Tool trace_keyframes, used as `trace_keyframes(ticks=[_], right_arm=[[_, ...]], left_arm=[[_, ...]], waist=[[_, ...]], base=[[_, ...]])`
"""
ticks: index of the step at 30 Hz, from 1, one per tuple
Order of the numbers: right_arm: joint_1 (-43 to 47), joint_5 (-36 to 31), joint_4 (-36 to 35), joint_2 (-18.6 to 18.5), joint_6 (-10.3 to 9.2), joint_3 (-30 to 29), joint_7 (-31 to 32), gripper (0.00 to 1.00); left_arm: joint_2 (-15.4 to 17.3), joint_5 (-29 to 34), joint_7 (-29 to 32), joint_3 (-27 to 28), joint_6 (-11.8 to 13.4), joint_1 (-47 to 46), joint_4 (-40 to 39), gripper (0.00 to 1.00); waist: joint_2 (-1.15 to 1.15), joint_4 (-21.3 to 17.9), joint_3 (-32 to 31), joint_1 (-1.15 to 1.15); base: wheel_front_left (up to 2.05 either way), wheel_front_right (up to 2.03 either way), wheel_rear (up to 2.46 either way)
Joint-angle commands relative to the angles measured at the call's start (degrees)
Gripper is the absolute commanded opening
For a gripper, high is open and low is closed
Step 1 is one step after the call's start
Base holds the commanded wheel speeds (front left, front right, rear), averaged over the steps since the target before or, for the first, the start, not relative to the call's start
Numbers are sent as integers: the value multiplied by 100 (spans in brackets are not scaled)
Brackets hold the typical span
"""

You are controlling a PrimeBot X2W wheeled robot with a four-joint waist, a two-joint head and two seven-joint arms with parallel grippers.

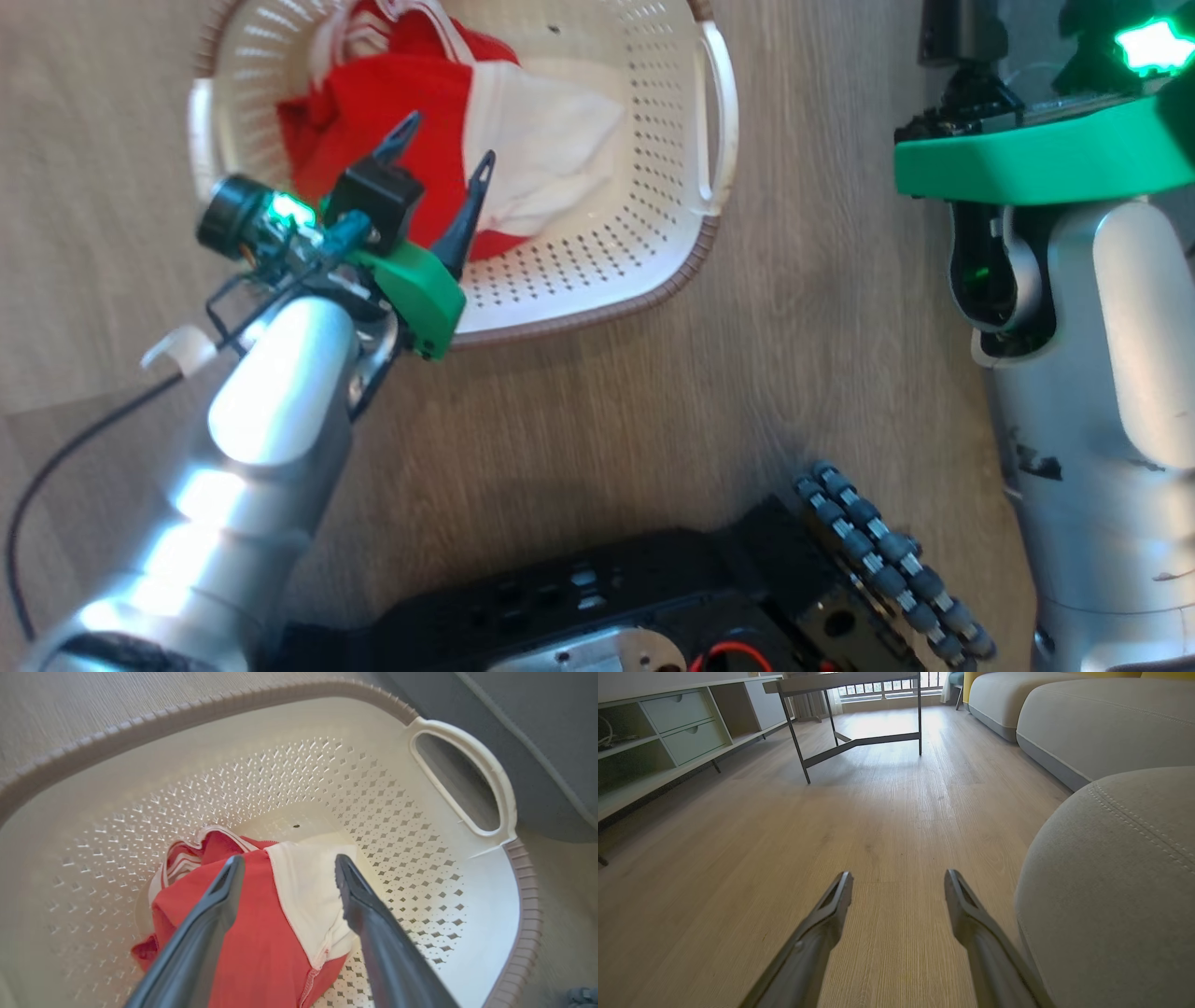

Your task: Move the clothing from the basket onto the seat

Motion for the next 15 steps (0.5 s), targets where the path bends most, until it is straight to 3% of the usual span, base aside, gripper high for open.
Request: trace_keyframes(ticks=[1,9,15], right_arm=[[118,47,-221,51,40,102,-27,100],[-73,312,-469,51,40,303,-27,100],[19,477,-498,51,40,274,-27,100]], left_arm=[[143,-15,-29,61,-34,45,-58,100],[341,3,-27,-484,-35,-793,959,100],[292,220,-25,-739,-3,-1368,1660,100]], waist=[[0,-148,184,-1],[0,-491,598,-1],[0,-610,707,-1]], base=[[0,0,0],[0,0,0],[0,0,0]])
